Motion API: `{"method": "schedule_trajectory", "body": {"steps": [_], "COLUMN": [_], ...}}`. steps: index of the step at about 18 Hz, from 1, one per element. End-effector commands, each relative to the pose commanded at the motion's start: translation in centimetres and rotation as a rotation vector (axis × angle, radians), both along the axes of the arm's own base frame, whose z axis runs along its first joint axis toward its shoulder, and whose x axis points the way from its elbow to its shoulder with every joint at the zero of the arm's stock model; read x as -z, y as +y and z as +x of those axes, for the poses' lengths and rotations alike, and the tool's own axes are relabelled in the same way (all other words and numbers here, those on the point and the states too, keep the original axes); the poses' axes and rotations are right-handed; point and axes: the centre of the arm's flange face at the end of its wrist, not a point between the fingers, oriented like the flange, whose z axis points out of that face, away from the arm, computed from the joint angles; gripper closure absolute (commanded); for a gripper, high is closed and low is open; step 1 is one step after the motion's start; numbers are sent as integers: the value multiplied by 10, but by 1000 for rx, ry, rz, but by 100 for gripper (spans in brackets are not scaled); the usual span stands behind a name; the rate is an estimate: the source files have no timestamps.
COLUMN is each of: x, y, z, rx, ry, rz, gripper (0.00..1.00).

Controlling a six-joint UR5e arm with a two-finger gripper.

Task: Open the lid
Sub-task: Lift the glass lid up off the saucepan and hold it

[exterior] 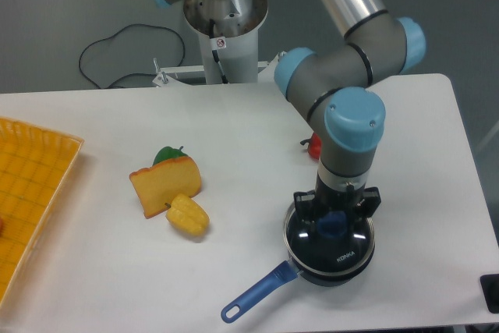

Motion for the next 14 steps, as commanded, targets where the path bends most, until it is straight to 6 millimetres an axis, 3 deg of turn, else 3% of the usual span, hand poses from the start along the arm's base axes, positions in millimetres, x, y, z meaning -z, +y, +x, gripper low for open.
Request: {"method": "schedule_trajectory", "body": {"steps": [9,14], "x": [-22,-22], "y": [9,11], "z": [39,49], "rx": [133,223], "ry": [-15,-10], "rz": [-20,-23], "gripper": [49,49]}}
